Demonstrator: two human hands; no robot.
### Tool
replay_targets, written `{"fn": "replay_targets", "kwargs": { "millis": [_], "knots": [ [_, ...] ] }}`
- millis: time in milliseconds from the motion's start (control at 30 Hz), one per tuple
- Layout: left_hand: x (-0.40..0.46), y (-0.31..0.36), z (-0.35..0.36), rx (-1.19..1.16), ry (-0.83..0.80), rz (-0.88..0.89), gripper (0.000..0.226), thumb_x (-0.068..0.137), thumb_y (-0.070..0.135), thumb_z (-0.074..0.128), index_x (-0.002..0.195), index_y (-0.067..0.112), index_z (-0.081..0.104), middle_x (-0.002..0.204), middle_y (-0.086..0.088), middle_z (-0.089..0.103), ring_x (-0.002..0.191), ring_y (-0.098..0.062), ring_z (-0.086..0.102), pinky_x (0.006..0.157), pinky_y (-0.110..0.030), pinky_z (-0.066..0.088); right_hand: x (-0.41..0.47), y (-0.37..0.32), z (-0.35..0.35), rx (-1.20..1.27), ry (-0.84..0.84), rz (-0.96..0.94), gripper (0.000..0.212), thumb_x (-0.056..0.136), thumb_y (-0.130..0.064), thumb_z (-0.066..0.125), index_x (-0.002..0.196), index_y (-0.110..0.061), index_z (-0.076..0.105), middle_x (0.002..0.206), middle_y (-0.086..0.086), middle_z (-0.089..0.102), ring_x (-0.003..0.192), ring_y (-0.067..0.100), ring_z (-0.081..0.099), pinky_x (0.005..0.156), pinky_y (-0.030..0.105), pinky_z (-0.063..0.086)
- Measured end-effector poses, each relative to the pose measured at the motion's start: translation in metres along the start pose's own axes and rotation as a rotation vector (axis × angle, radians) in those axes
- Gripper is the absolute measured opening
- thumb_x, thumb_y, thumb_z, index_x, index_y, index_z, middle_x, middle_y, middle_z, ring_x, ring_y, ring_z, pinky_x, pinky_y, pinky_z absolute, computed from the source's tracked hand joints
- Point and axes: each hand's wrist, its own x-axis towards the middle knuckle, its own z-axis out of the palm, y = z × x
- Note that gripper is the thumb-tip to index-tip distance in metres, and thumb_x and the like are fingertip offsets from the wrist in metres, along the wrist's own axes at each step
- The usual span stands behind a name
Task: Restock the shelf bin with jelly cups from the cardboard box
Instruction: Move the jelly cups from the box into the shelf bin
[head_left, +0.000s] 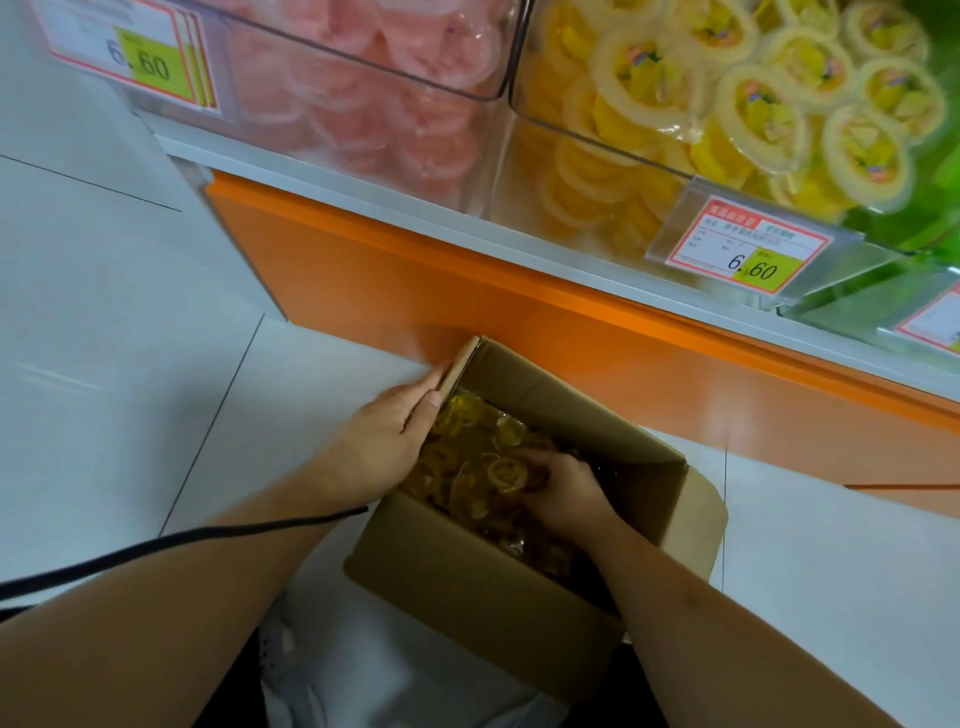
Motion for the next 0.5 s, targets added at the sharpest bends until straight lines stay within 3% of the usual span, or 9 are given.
{"fn": "replay_targets", "kwargs": {
  "millis": [267,367,433,500],
  "knots": [
    [-0.007,0.018,-0.014,0.044,-0.065,-0.074,0.050,0.108,0.057,0.028,0.158,0.056,0.020,0.163,0.010,0.036,0.147,-0.021,0.039,0.118,-0.043,0.036,-0.027,-0.045,-0.033,0.054,-0.041,-0.074,0.054,0.087,-0.016,0.082,0.113,-0.061,0.068,0.117,-0.025,0.067,0.114,-0.003,0.058,0.109,0.035,0.049],
    [-0.016,0.037,-0.029,0.198,0.053,-0.048,0.049,0.108,0.051,0.037,0.156,0.044,0.036,0.158,0.004,0.041,0.140,-0.023,0.046,0.116,-0.045,0.042,-0.047,-0.076,-0.047,0.038,-0.064,-0.142,0.056,0.085,-0.018,0.085,0.122,-0.056,0.068,0.118,-0.025,0.067,0.109,0.000,0.063,0.104,0.033,0.055],
    [-0.024,0.059,-0.044,0.251,0.142,0.023,0.038,0.107,0.046,0.044,0.144,0.038,0.054,0.146,0.007,0.050,0.129,-0.017,0.054,0.109,-0.037,0.047,-0.063,-0.099,-0.059,0.021,-0.070,-0.202,0.059,0.083,-0.020,0.087,0.127,-0.054,0.066,0.119,-0.021,0.070,0.104,0.004,0.068,0.095,0.035,0.061],
    [-0.034,0.089,-0.062,0.237,0.138,0.088,0.023,0.107,0.044,0.048,0.123,0.039,0.063,0.127,0.015,0.061,0.114,-0.008,0.060,0.094,-0.027,0.050,-0.082,-0.123,-0.075,-0.014,-0.048,-0.272,0.060,0.080,-0.025,0.089,0.128,-0.053,0.067,0.117,-0.022,0.072,0.102,0.001,0.070,0.097,0.035,0.060]
  ]
}}
